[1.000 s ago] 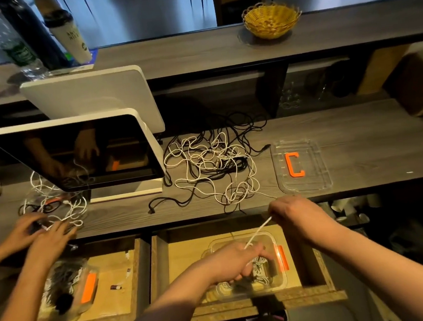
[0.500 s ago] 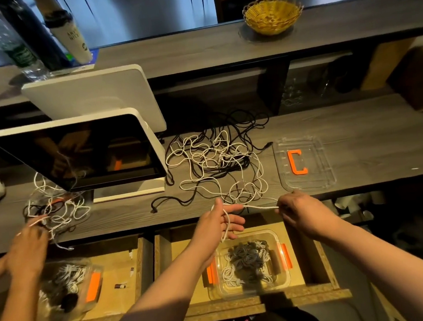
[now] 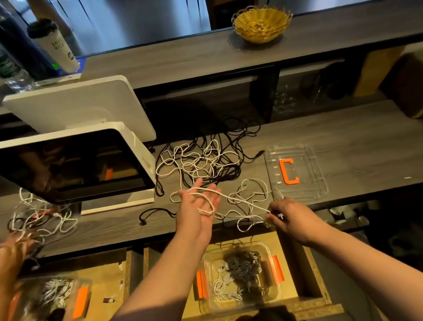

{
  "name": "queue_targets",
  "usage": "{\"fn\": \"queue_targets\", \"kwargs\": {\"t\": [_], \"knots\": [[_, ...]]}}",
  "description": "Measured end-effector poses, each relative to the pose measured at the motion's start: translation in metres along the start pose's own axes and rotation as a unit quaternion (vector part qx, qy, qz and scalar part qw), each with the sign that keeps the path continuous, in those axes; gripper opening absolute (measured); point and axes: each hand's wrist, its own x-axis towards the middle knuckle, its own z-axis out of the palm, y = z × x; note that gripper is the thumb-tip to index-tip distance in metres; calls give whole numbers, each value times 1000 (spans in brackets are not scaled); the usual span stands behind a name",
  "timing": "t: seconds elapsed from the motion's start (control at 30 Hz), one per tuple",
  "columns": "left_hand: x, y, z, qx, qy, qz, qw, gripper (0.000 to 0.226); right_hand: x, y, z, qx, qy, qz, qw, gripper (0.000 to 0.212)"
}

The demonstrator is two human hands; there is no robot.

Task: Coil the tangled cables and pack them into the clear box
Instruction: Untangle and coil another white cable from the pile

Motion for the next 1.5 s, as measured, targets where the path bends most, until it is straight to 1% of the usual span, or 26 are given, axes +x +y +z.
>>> {"fn": "queue_targets", "kwargs": {"t": [0.1, 0.17, 0.23, 0.3, 0.37, 0.4, 0.5, 0.6, 0.7, 0.73, 0.8, 0.87, 0.9, 0.93, 0.97, 1.03, 1.13, 1.23, 1.27, 1.3, 1.33, 1.37, 1.43, 1.47, 1.5], "knots": [[6, 0, 9, -75, 16, -14, 997, 55, 10, 8, 2, 20, 3, 5, 1000, 13], [9, 1, 14, -110, 19, -6, 994, 56, 16, 10, 1, 43, 3, 17, 999, 7], [14, 2, 17, -114, 27, 5, 993, 57, 20, 8, -3, 74, 7, 26, 997, 7], [20, 5, 19, -91, 36, 27, 995, 60, 23, 4, -10, 130, 34, 29, 991, 11], [29, 8, 19, -41, 55, 55, 996, 62, 24, -2, -19, 203, 65, 23, 977, 12], [34, 9, 18, 2, 68, 72, 995, 63, 25, -8, -24, 222, 71, 12, 972, 12], [43, 15, 14, 160, 101, 119, 975, 65, 29, -28, -31, 215, 67, -50, 973, 10], [44, 18, 17, 303, 92, 138, 939, 62, 33, -48, -37, 173, 93, -131, 972, 12], [41, 18, 23, 407, 34, 113, 906, 57, 34, -64, -45, 174, 105, -181, 962, 19], [40, 18, 24, 428, 2, 93, 899, 56, 34, -68, -47, 185, 108, -194, 957, 21], [38, 12, 27, 459, -71, 36, 885, 54, 36, -74, -51, 210, 109, -208, 949, 16], [33, 7, 28, 451, -118, -15, 885, 44, 39, -76, -56, 221, 114, -206, 946, 11], [27, 7, 30, 433, -132, -41, 891, 36, 41, -76, -59, 223, 118, -202, 946, 10], [21, 8, 30, 409, -141, -76, 899, 34, 42, -75, -61, 222, 123, -198, 947, 9], [15, 9, 31, 376, -156, -115, 906, 38, 44, -75, -64, 217, 130, -193, 948, 10], [7, 13, 28, 341, -198, -165, 904, 51, 45, -74, -67, 185, 156, -182, 953, 19], [0, 15, 20, 353, -277, -181, 875, 75, 46, -73, -71, 148, 186, -150, 960, 28], [-4, 15, 11, 354, -327, -194, 855, 109, 44, -72, -72, 175, 203, -111, 957, 33], [-6, 16, 9, 357, -335, -194, 850, 114, 44, -72, -72, 193, 207, -98, 954, 32], [-9, 18, 7, 369, -341, -189, 844, 113, 43, -70, -71, 210, 208, -87, 951, 30], [-11, 19, 4, 395, -349, -171, 832, 104, 43, -69, -69, 229, 206, -79, 948, 29], [-15, 22, 3, 439, -359, -139, 812, 89, 42, -68, -68, 249, 204, -75, 944, 28], [-21, 26, 0, 520, -380, -78, 761, 59, 39, -68, -65, 288, 199, -61, 935, 25], [-22, 27, -2, 542, -382, -59, 747, 52, 37, -67, -64, 305, 194, -50, 931, 23], [-23, 27, -3, 549, -377, -46, 744, 50, 35, -67, -63, 320, 189, -43, 928, 22]]}}
